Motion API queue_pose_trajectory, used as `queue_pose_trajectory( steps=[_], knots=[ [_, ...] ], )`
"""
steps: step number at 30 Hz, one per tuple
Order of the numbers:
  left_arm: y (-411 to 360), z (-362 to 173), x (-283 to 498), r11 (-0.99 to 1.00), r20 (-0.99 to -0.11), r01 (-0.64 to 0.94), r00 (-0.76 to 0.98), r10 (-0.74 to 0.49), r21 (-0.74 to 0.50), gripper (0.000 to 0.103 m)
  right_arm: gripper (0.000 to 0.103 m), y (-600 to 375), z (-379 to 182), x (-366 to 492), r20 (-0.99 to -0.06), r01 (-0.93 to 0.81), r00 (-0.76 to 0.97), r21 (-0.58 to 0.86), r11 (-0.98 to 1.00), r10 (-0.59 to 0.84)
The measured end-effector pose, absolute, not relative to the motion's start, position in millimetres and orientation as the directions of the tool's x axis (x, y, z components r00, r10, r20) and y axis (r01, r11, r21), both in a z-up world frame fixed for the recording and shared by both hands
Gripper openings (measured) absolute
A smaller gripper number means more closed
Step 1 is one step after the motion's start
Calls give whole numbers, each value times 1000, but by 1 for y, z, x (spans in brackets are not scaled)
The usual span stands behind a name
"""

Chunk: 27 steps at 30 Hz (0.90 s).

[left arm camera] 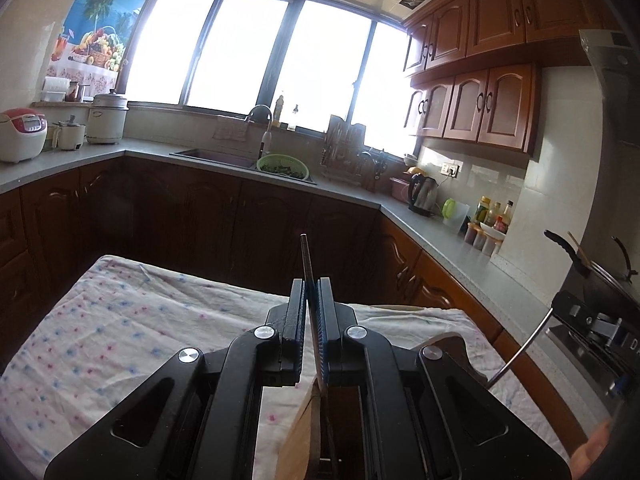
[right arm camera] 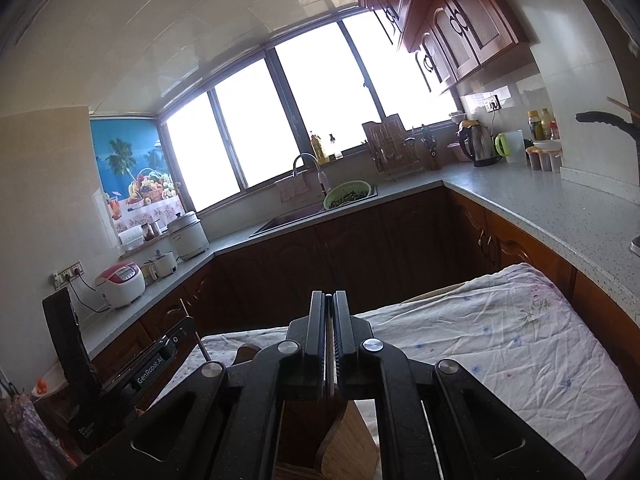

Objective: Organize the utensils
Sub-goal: 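Drop the rod into the holder with left tool while right tool releases its chopstick there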

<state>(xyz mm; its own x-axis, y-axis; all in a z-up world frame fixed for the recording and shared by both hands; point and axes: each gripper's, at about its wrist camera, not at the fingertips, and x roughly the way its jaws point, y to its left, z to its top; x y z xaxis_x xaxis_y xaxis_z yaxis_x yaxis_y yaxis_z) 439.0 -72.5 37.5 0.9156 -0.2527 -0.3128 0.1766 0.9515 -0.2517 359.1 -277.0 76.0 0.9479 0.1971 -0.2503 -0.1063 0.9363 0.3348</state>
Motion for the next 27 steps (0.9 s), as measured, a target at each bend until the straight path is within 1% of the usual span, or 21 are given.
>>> queue_pose_trajectory(
  steps=[6,9,13,14,15,16,17,18,19,20,21,22,23,24,25,26,27],
  knots=[
    [-70,39,443,944,-368,204,882,-293,-261,5,5,-278,77,361,-276,-100,940,344,934,202],
    [-70,40,444,943,-391,206,870,-298,-260,6,8,-277,76,363,-290,-100,934,346,933,208],
    [-69,43,439,944,-398,211,866,-301,-255,6,9,-276,74,364,-304,-94,929,357,929,211],
    [-69,44,437,945,-400,206,868,-296,-252,6,10,-277,74,364,-305,-93,928,362,928,212],
    [-67,46,434,946,-399,202,869,-293,-253,6,15,-278,74,363,-306,-90,928,368,926,212],
    [-66,47,432,944,-400,205,867,-297,-257,8,20,-280,74,362,-306,-86,928,375,923,211],
    [-63,49,430,942,-402,209,864,-304,-263,17,35,-282,75,360,-302,-87,929,385,919,214],
    [-61,50,427,941,-404,206,862,-304,-268,27,48,-284,76,357,-296,-88,930,394,915,217],
    [-58,53,423,942,-406,197,864,-298,-272,51,53,-285,78,354,-289,-86,933,401,912,215],
    [-54,54,418,942,-400,188,869,-292,-279,62,63,-287,80,350,-285,-80,935,406,910,209],
    [-50,56,412,942,-396,183,872,-288,-283,63,69,-288,81,347,-281,-79,937,414,907,210],
    [-46,59,407,942,-403,178,870,-286,-283,67,70,-290,83,342,-274,-84,937,426,901,217],
    [-42,60,402,945,-418,169,865,-279,-281,81,72,-292,85,337,-266,-88,938,436,896,222],
    [-37,62,397,948,-431,155,862,-268,-279,86,78,-293,87,332,-262,-91,938,440,893,225],
    [-31,63,389,949,-436,144,862,-259,-280,88,82,-293,89,326,-262,-89,939,442,893,223],
    [-24,64,382,951,-444,134,860,-252,-280,90,88,-294,90,320,-259,-92,939,445,891,226],
    [-18,64,376,953,-460,120,854,-242,-277,91,90,-295,90,313,-256,-97,939,449,888,232]
  ],
)
